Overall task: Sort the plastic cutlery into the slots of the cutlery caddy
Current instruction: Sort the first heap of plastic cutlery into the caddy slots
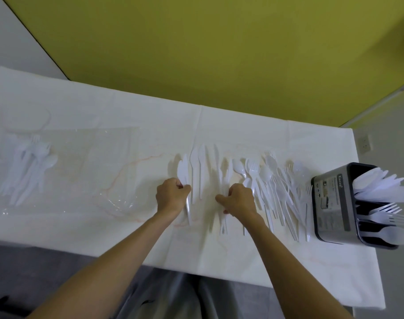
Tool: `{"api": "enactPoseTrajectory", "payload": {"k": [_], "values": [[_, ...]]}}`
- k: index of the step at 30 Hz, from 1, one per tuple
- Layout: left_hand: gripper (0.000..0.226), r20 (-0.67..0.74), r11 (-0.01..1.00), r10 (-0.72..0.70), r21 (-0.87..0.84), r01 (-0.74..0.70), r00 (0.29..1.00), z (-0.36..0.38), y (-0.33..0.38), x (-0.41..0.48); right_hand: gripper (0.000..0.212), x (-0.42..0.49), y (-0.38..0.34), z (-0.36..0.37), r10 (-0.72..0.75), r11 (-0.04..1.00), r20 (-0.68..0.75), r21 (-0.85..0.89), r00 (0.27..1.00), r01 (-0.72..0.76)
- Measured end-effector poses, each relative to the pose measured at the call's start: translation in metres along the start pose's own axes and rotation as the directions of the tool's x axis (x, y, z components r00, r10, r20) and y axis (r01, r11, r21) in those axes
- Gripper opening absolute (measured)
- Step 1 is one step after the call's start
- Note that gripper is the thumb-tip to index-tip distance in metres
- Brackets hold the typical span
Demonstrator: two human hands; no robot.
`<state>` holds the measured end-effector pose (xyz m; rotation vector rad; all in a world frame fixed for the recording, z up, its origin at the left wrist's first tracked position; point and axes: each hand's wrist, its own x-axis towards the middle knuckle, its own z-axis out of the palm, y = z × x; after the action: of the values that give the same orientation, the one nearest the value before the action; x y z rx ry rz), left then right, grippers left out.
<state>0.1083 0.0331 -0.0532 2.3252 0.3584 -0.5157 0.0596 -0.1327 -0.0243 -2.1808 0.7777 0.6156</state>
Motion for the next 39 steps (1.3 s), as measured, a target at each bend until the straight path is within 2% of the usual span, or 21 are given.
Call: {"api": "enactPoseTrajectory", "payload": {"k": [3, 8, 12, 16, 18, 21, 24, 27, 29, 32, 36, 39], "values": [[0.028, -0.003, 0.999, 0.039, 0.007, -0.039, 0.999, -0.003, 0.01, 0.01, 0.022, 0.003, -0.007, -0.009, -0.02, 1.0, 0.002, 0.008, 1.0, 0.02], [0.048, 0.067, 0.979, 0.14, 0.138, -0.148, 0.988, 0.007, 0.039, 0.018, 0.016, 0.002, -0.011, -0.008, 0.002, 0.998, -0.014, 0.064, 1.0, -0.001], [0.036, 0.175, 0.952, 0.141, 0.248, -0.182, 0.974, 0.011, 0.048, 0.018, 0.014, 0.001, -0.008, -0.012, 0.022, 0.974, -0.114, 0.229, 0.993, 0.005], [0.022, 0.253, 0.926, 0.149, 0.303, -0.225, 0.956, 0.008, 0.048, 0.008, 0.015, -0.003, -0.013, -0.027, -0.071, 0.93, -0.207, 0.339, 0.976, 0.139], [0.024, 0.258, 0.919, 0.18, 0.3, -0.256, 0.949, 0.008, 0.042, 0.006, 0.007, -0.006, -0.017, -0.034, -0.132, 0.912, -0.255, 0.348, 0.958, 0.218], [0.028, 0.298, 0.912, 0.202, 0.289, -0.29, 0.933, 0.001, 0.037, 0.01, 0.008, -0.01, -0.018, -0.038, -0.21, 0.915, -0.321, 0.268, 0.924, 0.301], [0.024, 0.347, 0.954, 0.187, 0.158, -0.254, 0.919, -0.007, 0.032, 0.017, 0.008, -0.011, -0.011, -0.032, -0.234, 0.938, -0.321, 0.175, 0.918, 0.3], [0.011, 0.244, 0.974, 0.219, -0.106, -0.199, 0.945, -0.018, 0.037, 0.018, 0.009, -0.01, -0.003, -0.027, -0.215, 0.95, -0.287, 0.159, 0.933, 0.268], [0.01, 0.107, 0.939, 0.3, -0.212, -0.273, 0.948, -0.025, 0.044, 0.014, 0.009, -0.011, -0.003, -0.027, -0.234, 0.953, -0.287, 0.121, 0.929, 0.278], [0.015, -0.026, 0.897, 0.383, -0.229, -0.379, 0.923, -0.024, 0.041, 0.001, 0.016, -0.016, -0.004, -0.03, -0.249, 0.943, -0.312, 0.138, 0.917, 0.302], [0.023, 0.073, 0.901, 0.42, -0.153, -0.406, 0.904, -0.007, 0.022, -0.012, 0.014, -0.02, -0.006, -0.034, -0.242, 0.948, -0.301, 0.132, 0.922, 0.291], [0.024, 0.061, 0.888, 0.451, -0.129, -0.441, 0.89, -0.004, 0.026, -0.019, 0.01, -0.022, -0.001, -0.037, -0.233, 0.958, -0.27, 0.101, 0.934, 0.268]]}}
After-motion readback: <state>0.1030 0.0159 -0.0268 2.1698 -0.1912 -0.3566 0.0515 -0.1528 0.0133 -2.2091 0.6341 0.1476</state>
